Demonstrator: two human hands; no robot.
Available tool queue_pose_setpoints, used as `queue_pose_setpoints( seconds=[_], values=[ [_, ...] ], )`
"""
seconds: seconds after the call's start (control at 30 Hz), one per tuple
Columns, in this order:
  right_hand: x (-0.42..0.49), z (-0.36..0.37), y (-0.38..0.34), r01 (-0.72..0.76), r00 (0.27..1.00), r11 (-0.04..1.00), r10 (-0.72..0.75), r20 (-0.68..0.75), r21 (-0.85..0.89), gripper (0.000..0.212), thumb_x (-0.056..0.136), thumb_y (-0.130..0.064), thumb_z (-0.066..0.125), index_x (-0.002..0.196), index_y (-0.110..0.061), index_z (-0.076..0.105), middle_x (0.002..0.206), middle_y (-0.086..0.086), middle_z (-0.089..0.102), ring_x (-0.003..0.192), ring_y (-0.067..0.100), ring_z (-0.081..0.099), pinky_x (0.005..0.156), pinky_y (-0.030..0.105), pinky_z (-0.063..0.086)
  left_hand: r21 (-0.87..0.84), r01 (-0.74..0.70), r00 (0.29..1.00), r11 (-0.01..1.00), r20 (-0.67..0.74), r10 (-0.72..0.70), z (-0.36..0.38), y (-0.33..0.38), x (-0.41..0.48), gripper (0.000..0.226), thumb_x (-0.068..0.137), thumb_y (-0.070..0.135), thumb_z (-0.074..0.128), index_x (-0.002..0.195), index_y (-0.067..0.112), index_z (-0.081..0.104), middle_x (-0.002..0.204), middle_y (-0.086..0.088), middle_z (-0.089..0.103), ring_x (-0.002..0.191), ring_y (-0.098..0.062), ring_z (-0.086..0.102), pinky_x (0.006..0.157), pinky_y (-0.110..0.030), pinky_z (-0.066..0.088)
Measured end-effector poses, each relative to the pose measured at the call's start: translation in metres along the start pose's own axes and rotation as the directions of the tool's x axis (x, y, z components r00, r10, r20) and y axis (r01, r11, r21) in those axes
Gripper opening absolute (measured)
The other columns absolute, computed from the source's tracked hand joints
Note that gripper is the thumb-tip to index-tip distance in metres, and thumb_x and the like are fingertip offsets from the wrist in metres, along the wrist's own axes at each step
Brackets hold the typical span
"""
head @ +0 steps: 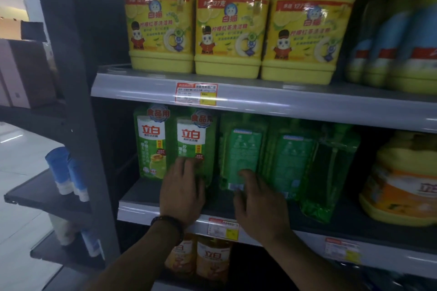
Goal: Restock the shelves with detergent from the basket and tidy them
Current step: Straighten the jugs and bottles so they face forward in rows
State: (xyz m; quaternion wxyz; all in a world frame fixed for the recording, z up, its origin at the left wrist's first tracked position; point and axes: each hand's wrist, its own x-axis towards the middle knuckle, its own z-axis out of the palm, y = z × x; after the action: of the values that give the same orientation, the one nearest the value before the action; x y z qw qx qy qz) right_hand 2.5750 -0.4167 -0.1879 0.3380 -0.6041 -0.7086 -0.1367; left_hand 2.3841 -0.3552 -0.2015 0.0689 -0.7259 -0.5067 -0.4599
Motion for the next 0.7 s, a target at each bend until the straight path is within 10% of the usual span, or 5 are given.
queue_pose_setpoints(
  seconds=[0.13,0.47,0.7],
  values=[
    [-0.002,0.001,0.011,-0.137,0.99,0.99,0.138,-0.036,0.043,0.048,0.094,-0.04,0.054,0.139,-0.026,0.047,0.115,0.004,0.074,0.081,0.033,0.074,0.063,0.038,0.056,-0.251,0.005,1.0,0.968,-0.017,-0.009,0.014,0.055,0.007,0.027,0.098,0.012,0.06,0.123,0.017,0.053,0.119,0.001,0.052,0.087,-0.011,0.053,0.067,-0.028,0.042],
    [-0.003,0.018,0.019,-0.287,0.956,0.958,0.288,-0.053,0.03,0.076,0.096,-0.049,0.046,0.163,-0.017,0.03,0.139,0.012,0.066,0.092,0.034,0.076,0.066,0.043,0.062,-0.153,0.136,0.99,0.979,0.051,-0.129,0.043,0.063,-0.001,0.057,0.102,0.031,0.057,0.153,0.02,0.035,0.137,-0.008,0.056,0.082,-0.035,0.068,0.057,-0.035,0.045],
    [-0.003,0.022,0.027,-0.236,0.972,0.971,0.236,0.008,-0.027,0.088,0.095,-0.055,0.048,0.169,-0.015,0.02,0.125,0.014,0.073,0.093,0.036,0.074,0.069,0.042,0.059,-0.162,0.155,0.977,0.975,0.171,-0.127,0.041,0.056,0.001,0.089,0.097,0.053,0.048,0.168,0.029,0.001,0.095,-0.011,0.076,0.071,-0.033,0.067,0.058,-0.041,0.051]
  ],
)
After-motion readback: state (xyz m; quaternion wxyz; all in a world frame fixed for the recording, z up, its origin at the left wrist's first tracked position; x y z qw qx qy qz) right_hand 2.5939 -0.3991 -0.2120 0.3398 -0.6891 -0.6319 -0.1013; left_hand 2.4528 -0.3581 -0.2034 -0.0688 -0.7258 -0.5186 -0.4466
